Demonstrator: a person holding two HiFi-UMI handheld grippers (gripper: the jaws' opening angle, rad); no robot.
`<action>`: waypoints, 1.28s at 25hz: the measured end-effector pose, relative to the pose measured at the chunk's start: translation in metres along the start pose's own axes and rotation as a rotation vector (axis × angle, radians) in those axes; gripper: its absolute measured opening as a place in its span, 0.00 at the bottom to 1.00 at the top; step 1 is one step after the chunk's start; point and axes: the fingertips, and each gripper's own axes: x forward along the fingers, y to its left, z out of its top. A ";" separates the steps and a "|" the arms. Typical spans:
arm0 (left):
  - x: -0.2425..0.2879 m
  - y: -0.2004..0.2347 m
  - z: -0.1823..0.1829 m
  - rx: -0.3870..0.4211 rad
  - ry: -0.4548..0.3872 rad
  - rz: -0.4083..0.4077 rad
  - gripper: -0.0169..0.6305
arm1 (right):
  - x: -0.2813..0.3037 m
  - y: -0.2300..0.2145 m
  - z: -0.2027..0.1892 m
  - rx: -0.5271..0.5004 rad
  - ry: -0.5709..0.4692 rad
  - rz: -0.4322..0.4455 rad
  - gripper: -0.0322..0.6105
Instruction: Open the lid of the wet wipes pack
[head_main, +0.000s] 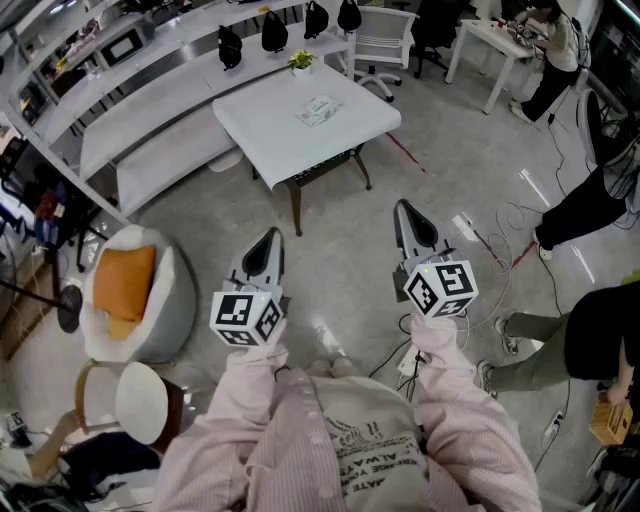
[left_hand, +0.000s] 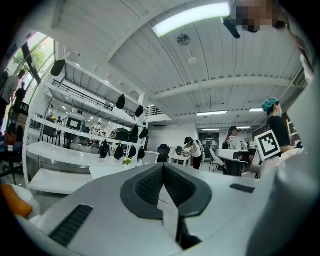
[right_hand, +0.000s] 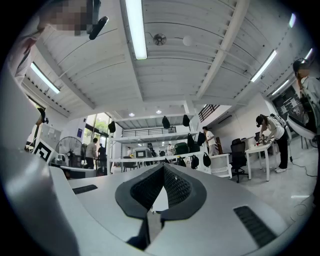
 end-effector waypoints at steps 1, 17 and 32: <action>0.000 0.001 0.000 -0.002 0.000 0.002 0.03 | 0.000 0.000 0.000 0.000 0.001 -0.001 0.05; -0.002 -0.007 -0.006 -0.033 0.021 0.030 0.03 | -0.003 -0.003 -0.004 0.017 0.009 0.085 0.05; 0.005 -0.016 -0.025 -0.053 0.038 0.041 0.03 | -0.001 -0.020 -0.031 0.005 0.057 0.088 0.23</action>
